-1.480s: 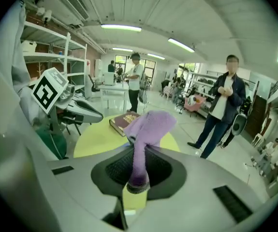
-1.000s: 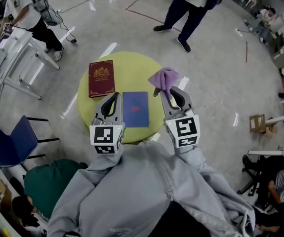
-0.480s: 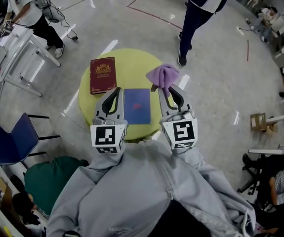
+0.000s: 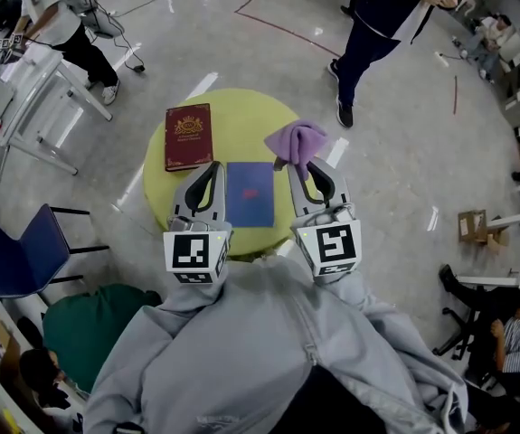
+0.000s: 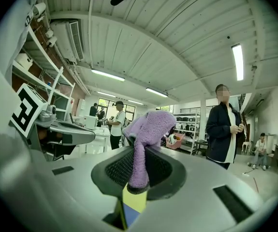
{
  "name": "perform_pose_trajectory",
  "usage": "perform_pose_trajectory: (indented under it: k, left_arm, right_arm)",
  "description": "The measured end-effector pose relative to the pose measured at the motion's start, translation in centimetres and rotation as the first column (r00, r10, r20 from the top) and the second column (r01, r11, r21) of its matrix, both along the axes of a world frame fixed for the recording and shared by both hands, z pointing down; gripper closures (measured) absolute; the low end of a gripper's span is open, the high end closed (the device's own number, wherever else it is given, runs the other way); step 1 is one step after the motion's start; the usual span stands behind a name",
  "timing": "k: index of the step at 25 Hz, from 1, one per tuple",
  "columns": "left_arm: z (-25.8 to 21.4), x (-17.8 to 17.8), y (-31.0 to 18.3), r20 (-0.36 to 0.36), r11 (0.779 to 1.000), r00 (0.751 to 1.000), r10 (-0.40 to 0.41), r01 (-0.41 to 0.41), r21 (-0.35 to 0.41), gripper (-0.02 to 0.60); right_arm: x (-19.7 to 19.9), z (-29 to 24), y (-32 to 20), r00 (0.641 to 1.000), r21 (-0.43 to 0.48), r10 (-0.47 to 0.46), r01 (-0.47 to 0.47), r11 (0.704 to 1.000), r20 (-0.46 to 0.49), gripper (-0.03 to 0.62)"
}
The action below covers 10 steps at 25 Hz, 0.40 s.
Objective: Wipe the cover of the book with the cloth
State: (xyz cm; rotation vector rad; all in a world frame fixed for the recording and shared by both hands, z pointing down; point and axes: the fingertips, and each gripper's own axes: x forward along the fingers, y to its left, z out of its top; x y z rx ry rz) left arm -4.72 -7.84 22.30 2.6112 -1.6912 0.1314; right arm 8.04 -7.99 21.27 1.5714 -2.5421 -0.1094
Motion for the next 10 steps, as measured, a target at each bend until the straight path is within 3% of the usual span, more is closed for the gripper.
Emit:
perform_pose_trajectory:
  k: [10]
  left_arm:
    - [-0.2, 1.3, 0.7, -0.003, 1.000, 1.000, 0.012, -0.012, 0.001, 0.563]
  right_arm:
    - [0.8, 0.1, 0.9, 1.000, -0.004, -0.004, 0.004, 1.000, 0.022, 0.525]
